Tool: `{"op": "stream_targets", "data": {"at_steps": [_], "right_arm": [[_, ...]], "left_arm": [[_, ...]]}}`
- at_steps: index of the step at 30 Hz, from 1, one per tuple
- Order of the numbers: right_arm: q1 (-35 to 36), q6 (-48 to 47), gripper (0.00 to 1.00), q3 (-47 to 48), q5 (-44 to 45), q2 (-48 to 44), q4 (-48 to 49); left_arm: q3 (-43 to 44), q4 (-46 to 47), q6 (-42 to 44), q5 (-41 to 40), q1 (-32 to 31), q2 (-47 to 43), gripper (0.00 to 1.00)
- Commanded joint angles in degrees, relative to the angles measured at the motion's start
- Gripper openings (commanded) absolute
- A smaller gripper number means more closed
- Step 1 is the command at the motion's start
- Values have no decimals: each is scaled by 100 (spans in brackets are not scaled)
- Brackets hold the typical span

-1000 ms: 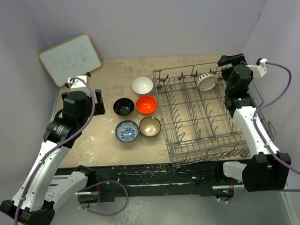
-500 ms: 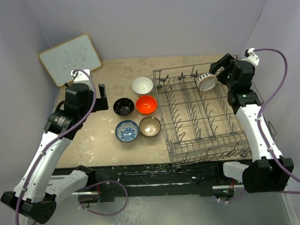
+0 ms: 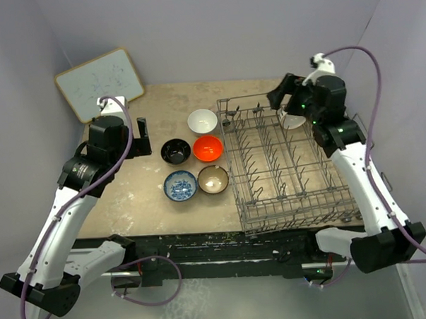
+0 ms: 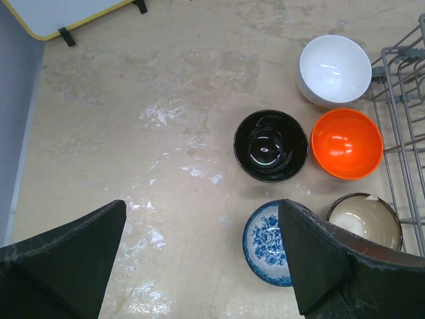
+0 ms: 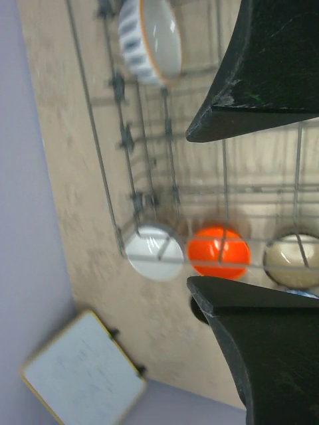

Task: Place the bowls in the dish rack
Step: Adjust the dish rack at the center of the board.

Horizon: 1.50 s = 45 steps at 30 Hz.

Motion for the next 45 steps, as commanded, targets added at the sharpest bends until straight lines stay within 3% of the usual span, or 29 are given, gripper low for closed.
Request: {"op": "stream_targets", "data": {"at_steps": [1, 10, 17, 23, 32, 39, 45], "right_arm": [[919, -303, 82, 582, -82, 319, -181], [2605, -299, 79, 1225, 171, 1307, -118], [3694, -736, 73, 2454, 640, 2488, -924], [4029, -755, 59, 2813, 931, 3069, -1339], [4354, -908, 57, 3727, 1624, 4367, -2281], [4371, -824, 52, 3646, 1941, 4686, -2460], [4477, -700, 54, 3633, 2306, 4815, -2710]], "left_arm": [[475, -99, 188, -417, -23, -236, 99], [699, -511, 409, -1134, -27, -626, 99], [914, -812, 494, -1606, -22, -881, 99], [894, -932, 476, -1648, -29, -1093, 99], [842, -987, 484, -1679, -24, -1183, 99], [733, -1002, 510, -1741, -26, -1200, 99], [672, -951, 536, -1717, -32, -1177, 99]]}}
